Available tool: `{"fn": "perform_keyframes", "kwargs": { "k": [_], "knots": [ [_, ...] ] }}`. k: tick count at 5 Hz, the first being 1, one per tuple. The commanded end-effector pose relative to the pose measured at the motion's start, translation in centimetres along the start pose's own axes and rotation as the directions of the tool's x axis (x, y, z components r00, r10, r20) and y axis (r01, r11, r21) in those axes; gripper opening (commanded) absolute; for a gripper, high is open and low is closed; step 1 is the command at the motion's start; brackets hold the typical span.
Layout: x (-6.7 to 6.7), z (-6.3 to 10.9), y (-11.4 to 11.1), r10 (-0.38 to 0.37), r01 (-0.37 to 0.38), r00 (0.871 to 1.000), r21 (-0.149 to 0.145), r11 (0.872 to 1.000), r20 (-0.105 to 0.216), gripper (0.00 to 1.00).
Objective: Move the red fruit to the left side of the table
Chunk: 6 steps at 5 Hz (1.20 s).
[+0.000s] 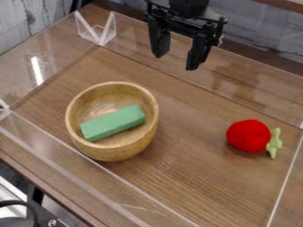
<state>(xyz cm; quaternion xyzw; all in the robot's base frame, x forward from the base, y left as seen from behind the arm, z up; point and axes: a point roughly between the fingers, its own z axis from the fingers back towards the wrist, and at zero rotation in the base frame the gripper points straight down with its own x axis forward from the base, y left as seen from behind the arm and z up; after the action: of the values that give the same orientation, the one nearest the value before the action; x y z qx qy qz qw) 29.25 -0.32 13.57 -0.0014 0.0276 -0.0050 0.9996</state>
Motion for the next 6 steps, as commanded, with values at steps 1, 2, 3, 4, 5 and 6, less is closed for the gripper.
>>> {"fn": "perform_keyframes", "kwargs": {
  "k": [1, 2, 3, 4, 5, 6],
  "knots": [
    [-0.4, -1.7, -1.0, -0.04, 0.04, 0.999, -0.007, 0.999, -0.026, 1.0],
    [-0.5, -3.5, -4.7, -0.181, 0.181, 0.983, -0.015, 0.983, -0.017, 1.0],
    [0.1, -3.0, -8.4, -0.3, 0.3, 0.954, -0.009, 0.954, 0.014, 1.0],
    [0.4, -2.3, -11.2, -0.391, 0.392, 0.919, -0.011, 0.92, 0.041, 1.0],
    [0.6, -4.2, -11.4, -0.459, 0.461, 0.886, -0.01, 0.888, 0.063, 1.0],
    [0.7, -6.2, -10.8, -0.49, 0.491, 0.868, 0.004, 0.871, 0.085, 1.0]
  ]
}}
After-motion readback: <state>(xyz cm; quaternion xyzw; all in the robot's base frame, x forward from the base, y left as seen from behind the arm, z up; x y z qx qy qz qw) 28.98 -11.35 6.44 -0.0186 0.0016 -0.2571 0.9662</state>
